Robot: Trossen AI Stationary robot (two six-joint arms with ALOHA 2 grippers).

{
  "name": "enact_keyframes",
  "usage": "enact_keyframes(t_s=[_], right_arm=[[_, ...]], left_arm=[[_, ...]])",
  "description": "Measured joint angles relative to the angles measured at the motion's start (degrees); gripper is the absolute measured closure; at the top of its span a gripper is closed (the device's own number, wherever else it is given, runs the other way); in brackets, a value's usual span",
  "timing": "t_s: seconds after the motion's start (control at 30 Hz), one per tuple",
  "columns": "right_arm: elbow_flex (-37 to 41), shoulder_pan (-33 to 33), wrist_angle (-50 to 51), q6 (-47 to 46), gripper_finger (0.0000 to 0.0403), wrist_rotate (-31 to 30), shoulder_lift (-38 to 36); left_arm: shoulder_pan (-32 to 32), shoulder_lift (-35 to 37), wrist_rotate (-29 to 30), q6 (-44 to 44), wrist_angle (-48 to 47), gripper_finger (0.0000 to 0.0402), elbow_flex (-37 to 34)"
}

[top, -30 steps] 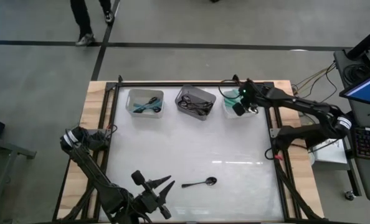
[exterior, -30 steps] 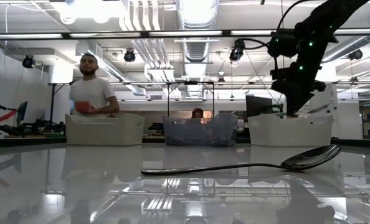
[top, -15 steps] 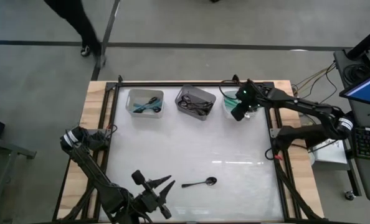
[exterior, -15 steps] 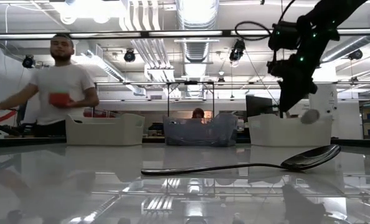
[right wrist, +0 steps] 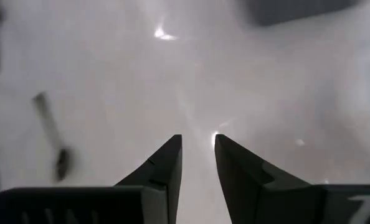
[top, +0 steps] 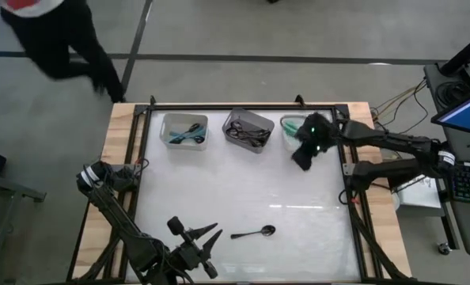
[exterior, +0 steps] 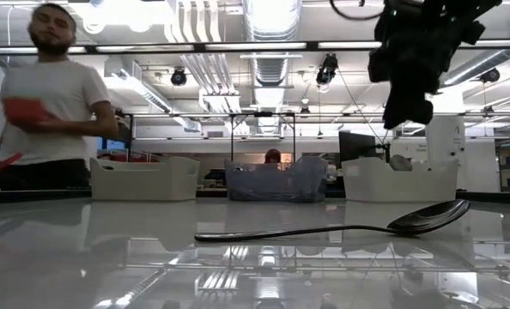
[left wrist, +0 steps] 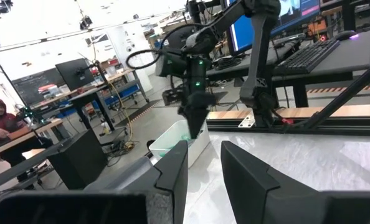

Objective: Sort silverware by color (type)
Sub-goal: Put the black spoon into the black bin

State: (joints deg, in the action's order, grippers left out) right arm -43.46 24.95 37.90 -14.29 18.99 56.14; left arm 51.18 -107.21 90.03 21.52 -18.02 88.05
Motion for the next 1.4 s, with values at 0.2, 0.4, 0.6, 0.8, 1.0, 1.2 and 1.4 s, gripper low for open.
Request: enact_keyframes(t_s=[0.2,0.4,0.6,0.8,1.0,1.2,1.4], right_arm=[[0.30,-19.26,-7.05,-6.40,0.0317,-0.91,1.21],[0.31,-37.20,-21.48,-8.70,0.0317,-7.90,4.99],[0.35,-47.29,-31.27,-8.72,0.0317,-8.51,13.64],[-0.28,-49.35,-38.70,-11.97,0.0317,-8.53,23.24],[-5.26,-49.43,-38.45,-8.31,0.0316,-8.37,32.06],[-14.26,-49.49,-31.41,0.97,0.0316,-8.32,39.97],[-22.61,-49.44,-23.71,5.63,0.0316,-10.34,47.15]], left_arm=[[-0.02,0.02,0.01,0.01,0.00,0.0322,0.00],[-0.02,0.02,-0.02,1.51,0.00,0.0322,0.00],[0.10,0.04,-0.13,2.80,0.02,0.0322,0.00],[0.15,0.06,-0.94,3.23,0.02,0.0322,0.00],[0.47,0.06,-1.07,3.23,0.01,0.0322,0.00],[1.18,0.06,-1.07,3.08,-0.07,0.0322,0.00],[2.89,0.06,-0.90,3.03,-0.06,0.0322,-0.01]])
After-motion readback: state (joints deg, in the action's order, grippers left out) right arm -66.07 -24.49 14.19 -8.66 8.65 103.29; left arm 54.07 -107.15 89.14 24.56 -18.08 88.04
